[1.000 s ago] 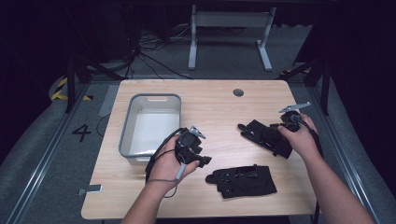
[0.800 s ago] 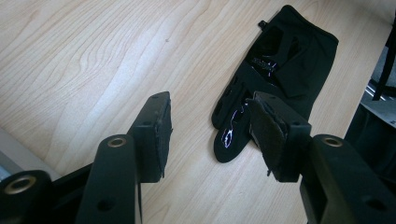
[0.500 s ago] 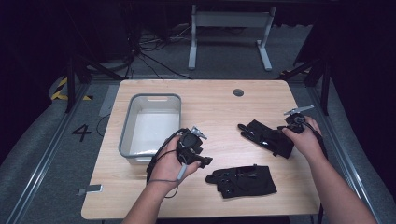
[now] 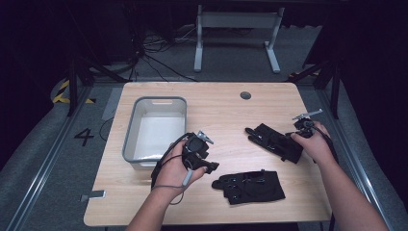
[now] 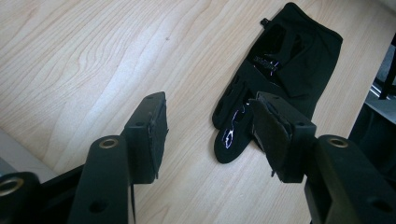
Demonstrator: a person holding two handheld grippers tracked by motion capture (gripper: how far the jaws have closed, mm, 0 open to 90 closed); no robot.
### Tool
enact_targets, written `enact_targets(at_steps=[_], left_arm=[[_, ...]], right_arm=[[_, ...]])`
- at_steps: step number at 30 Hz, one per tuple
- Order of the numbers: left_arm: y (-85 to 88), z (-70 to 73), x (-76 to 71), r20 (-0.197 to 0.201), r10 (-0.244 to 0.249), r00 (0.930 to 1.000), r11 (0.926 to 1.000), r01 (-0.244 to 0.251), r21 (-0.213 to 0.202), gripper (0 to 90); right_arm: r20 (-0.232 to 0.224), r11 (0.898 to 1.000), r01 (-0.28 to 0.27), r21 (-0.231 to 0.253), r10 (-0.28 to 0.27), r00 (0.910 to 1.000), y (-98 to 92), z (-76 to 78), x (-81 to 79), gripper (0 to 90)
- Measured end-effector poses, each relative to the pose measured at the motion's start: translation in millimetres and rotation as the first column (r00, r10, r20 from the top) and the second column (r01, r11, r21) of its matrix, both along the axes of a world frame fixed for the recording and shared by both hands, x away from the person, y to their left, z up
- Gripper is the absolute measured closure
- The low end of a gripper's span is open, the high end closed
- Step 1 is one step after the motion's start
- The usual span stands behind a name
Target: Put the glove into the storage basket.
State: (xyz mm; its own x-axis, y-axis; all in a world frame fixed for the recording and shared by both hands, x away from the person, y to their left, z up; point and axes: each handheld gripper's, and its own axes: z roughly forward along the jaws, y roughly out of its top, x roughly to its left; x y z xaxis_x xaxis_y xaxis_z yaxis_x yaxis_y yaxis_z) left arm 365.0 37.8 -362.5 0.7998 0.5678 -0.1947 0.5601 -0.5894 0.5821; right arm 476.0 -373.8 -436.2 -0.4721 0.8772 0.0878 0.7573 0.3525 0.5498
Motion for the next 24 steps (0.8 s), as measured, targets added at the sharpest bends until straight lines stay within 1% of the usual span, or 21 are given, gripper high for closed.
enact_targets(at_steps=[1, 2, 4, 9, 10, 11, 12, 15, 16, 18, 20, 21, 22, 23, 24], left_arm=[[-0.2, 0.1, -0.2, 0.000, 0.001, 1.0000, 1.0000, -0.001, 0.001, 45.5], [-0.3, 0.1, -0.4, 0.001, 0.001, 1.0000, 1.0000, -0.001, 0.000, 45.5], [-0.4, 0.0, -0.3, 0.001, 0.000, 1.0000, 1.0000, 0.000, 0.002, 45.5], [-0.6, -0.9, 0.1, 0.000, 0.001, 1.0000, 1.0000, -0.001, 0.004, 45.4], [-0.6, -0.8, 0.1, 0.000, 0.000, 1.0000, 1.0000, 0.000, 0.004, 45.4], [-0.7, -0.7, 0.0, 0.001, -0.001, 1.0000, 1.0000, 0.001, 0.003, 45.4], [-0.6, -0.4, -0.2, 0.002, -0.001, 1.0000, 1.0000, 0.001, 0.003, 45.4], [-0.9, -0.7, 0.0, 0.001, 0.000, 1.0000, 1.0000, 0.000, 0.003, 45.5], [-1.4, -1.2, -0.1, -0.001, 0.001, 1.0000, 1.0000, -0.001, 0.003, 45.4], [-1.9, -1.4, -0.1, -0.002, -0.002, 1.0000, 1.0000, 0.002, 0.006, 45.4], [-2.4, -1.3, -0.6, -0.003, -0.002, 1.0000, 1.0000, 0.002, 0.004, 45.3], [-2.4, -1.3, -0.6, -0.003, -0.002, 1.0000, 1.0000, 0.002, 0.004, 45.3], [-2.3, -1.1, -0.8, -0.003, -0.002, 1.0000, 1.0000, 0.002, 0.003, 45.3], [-2.3, -1.1, -0.8, -0.003, -0.002, 1.0000, 1.0000, 0.002, 0.003, 45.3], [-2.1, -1.1, -0.8, -0.003, -0.002, 1.0000, 1.0000, 0.002, 0.003, 45.2]], right_arm=[[-0.004, 1.000, 0.001, -0.003, -0.001, 1.0000, 0.3, 0.7, -0.3, 67.6], [-0.016, 0.999, -0.002, -0.042, 0.001, 0.9999, 0.3, 3.3, -0.8, 80.1], [-0.010, 0.999, -0.005, -0.046, 0.005, 0.9999, 0.4, 4.3, -1.4, 84.6], [0.010, 0.998, -0.002, -0.059, 0.002, 0.9999, -0.8, 9.4, -3.6, 87.1], [0.013, 0.999, 0.000, -0.049, 0.001, 0.9999, -1.6, 11.3, -4.6, 87.3], [0.027, 0.999, -0.003, -0.045, 0.004, 0.9996, -2.3, 14.7, -6.9, 87.6], [0.027, 0.999, -0.003, -0.045, 0.004, 0.9996, -2.3, 14.7, -6.9, 87.6], [0.066, 0.999, -0.013, -0.039, 0.016, 0.9977, -1.4, 23.8, -13.1, 87.8], [0.090, 0.999, -0.028, -0.039, 0.032, 0.9954, 0.4, 30.7, -17.9, 87.8], [0.099, 0.999, -0.034, -0.038, 0.037, 0.9944, 1.4, 33.2, -19.8, 87.9], [0.137, 0.997, -0.059, -0.044, 0.064, 0.9885, 5.6, 42.8, -27.5, 88.0], [0.137, 0.997, -0.059, -0.044, 0.064, 0.9885, 5.6, 42.8, -27.5, 88.0], [0.157, 0.996, -0.076, -0.054, 0.083, 0.9841, 8.6, 48.0, -32.4, 88.0], [0.157, 0.996, -0.076, -0.054, 0.083, 0.9841, 8.6, 48.0, -32.4, 88.0], [0.178, 0.994, -0.091, -0.055, 0.099, 0.9789, 11.6, 53.2, -37.7, 88.1]])
